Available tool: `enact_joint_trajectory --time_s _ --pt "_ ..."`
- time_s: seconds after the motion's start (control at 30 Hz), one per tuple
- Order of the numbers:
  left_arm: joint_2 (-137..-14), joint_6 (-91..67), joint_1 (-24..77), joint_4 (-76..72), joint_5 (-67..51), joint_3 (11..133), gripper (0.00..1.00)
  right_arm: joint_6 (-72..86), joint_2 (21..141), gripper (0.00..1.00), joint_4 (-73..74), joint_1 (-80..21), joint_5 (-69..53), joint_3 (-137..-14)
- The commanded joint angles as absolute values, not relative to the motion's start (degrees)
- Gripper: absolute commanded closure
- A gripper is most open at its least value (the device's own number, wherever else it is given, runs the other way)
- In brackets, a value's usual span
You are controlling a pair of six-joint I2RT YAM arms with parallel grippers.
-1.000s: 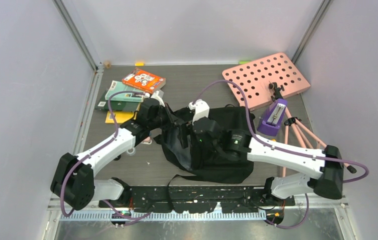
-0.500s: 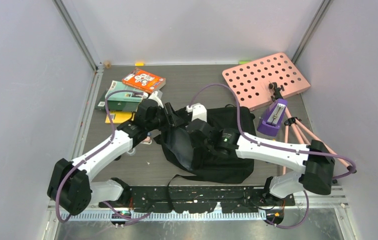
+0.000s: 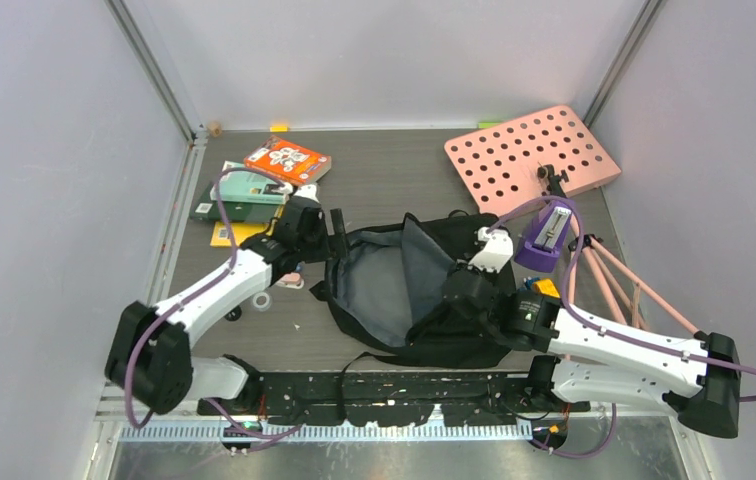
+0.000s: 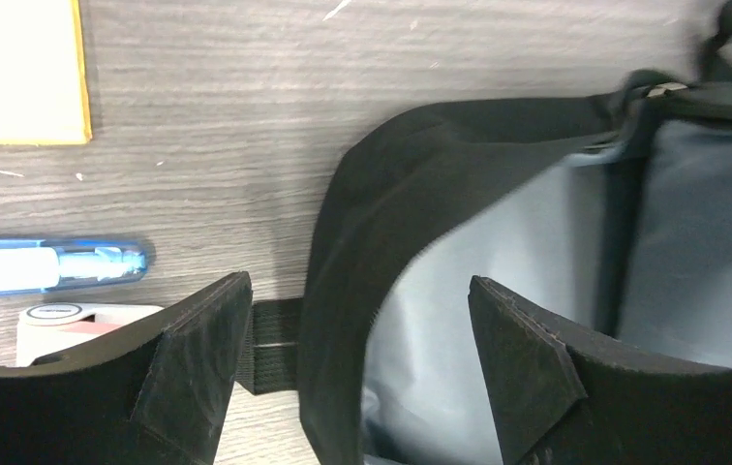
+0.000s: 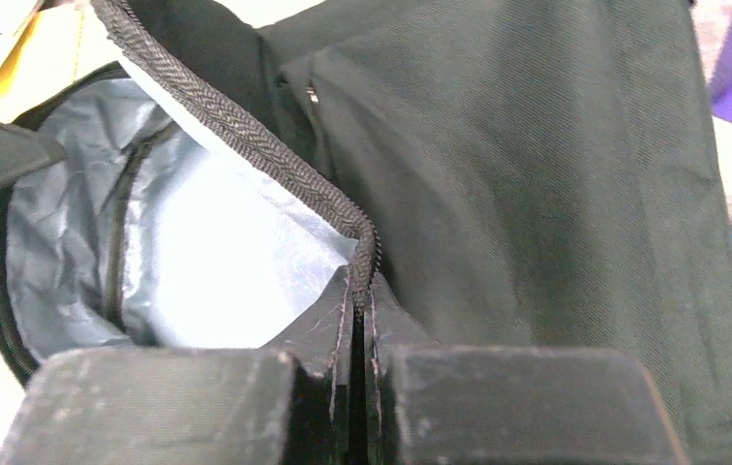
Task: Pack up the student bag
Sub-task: Unzip the student bag at the center of the board.
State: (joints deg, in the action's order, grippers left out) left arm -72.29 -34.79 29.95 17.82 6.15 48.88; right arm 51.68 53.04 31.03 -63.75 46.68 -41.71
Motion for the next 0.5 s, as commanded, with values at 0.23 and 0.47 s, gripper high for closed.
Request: enact_joint_trajectory --time_s 0.23,0.47 --pt "-79.77 -31.22 29.85 15.72 6.91 49.15 0.69 78.57 52.15 0.99 53.43 -63.80 55.42 -38.64" --pt "-76.27 -30.66 29.79 16.48 10.59 46.72 1.00 84.01 49.73 0.72 59.89 -63.77 57.30 -38.51"
